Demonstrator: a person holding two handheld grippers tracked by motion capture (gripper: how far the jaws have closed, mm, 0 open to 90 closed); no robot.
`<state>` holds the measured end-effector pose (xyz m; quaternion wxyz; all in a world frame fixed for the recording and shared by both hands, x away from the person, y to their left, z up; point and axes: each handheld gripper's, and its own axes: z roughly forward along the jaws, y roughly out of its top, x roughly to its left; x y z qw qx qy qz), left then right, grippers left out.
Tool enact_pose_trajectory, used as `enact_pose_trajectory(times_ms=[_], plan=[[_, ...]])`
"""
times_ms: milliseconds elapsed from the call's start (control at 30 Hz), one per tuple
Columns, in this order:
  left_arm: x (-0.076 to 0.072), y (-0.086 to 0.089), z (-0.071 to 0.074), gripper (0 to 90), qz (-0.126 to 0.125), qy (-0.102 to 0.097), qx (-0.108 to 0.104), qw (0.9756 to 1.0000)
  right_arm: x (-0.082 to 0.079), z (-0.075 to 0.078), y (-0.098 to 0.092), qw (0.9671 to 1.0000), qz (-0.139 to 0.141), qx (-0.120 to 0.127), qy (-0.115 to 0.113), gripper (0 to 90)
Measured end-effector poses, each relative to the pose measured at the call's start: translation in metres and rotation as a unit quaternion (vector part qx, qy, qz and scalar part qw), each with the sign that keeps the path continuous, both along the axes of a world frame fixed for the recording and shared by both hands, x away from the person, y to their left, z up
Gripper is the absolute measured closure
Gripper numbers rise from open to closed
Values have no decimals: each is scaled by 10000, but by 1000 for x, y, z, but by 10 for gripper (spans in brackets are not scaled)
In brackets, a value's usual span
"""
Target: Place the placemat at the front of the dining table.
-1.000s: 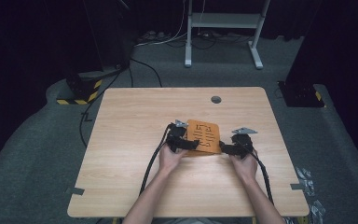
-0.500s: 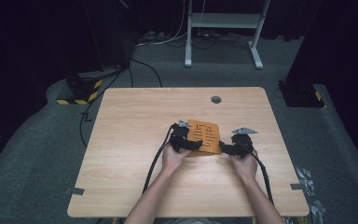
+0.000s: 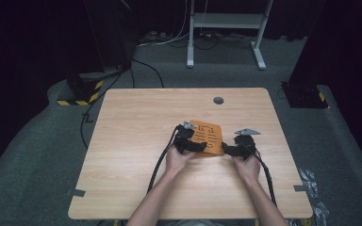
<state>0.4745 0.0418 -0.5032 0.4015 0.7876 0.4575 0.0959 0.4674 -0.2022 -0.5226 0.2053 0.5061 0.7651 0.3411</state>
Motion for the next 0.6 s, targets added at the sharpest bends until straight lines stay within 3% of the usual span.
enact_pose_trajectory(times_ms=[267,600], plan=[[-4,-3,12,240,-23,-201,-237,9995,0,0,-1,10000,-32,-1,-21,219],[-3,-6,17,267,-42,-174,-211,9996,0,0,-1,10000,-46,1,-27,227]])
